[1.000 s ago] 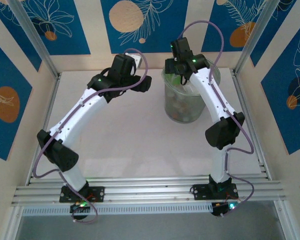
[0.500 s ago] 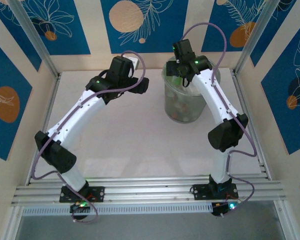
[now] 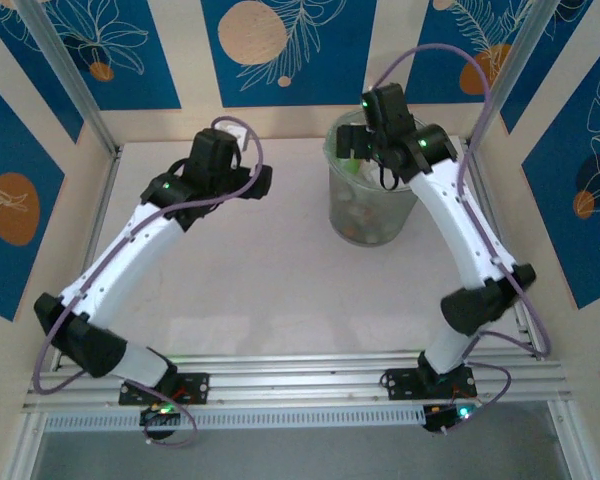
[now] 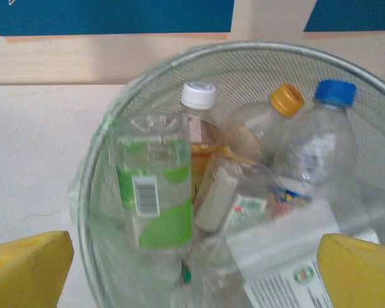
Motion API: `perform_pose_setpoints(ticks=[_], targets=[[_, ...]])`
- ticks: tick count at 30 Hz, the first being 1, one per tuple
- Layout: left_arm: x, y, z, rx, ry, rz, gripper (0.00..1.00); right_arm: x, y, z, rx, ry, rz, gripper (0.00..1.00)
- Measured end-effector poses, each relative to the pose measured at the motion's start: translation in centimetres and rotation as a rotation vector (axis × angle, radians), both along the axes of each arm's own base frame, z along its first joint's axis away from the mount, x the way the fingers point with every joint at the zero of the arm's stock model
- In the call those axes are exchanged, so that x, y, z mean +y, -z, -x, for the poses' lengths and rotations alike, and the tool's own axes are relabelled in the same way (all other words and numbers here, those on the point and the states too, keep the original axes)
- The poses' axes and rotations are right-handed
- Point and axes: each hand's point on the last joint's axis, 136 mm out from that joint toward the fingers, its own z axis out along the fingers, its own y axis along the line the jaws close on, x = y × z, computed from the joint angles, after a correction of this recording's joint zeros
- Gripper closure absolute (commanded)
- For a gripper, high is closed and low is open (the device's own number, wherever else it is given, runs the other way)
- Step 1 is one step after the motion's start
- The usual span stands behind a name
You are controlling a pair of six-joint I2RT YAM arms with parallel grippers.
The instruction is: Put the plastic bottles in the bin
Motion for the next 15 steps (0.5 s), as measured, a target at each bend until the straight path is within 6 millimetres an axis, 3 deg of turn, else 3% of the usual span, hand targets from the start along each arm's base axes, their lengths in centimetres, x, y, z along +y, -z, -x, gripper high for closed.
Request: perform_pose_setpoints(ticks=[9, 15], targets=[[8.6, 1.5, 6.1, -0.125, -0.218, -0.010, 0.01, -6.2, 4.4, 10.4, -0.010, 0.109, -0.011, 0.01], [12.2, 3.1, 8.8, -0.221, -0.315, -0.009, 0.00, -10.3, 8.2, 15.0, -0.053, 0.216, -0.010, 0.01]])
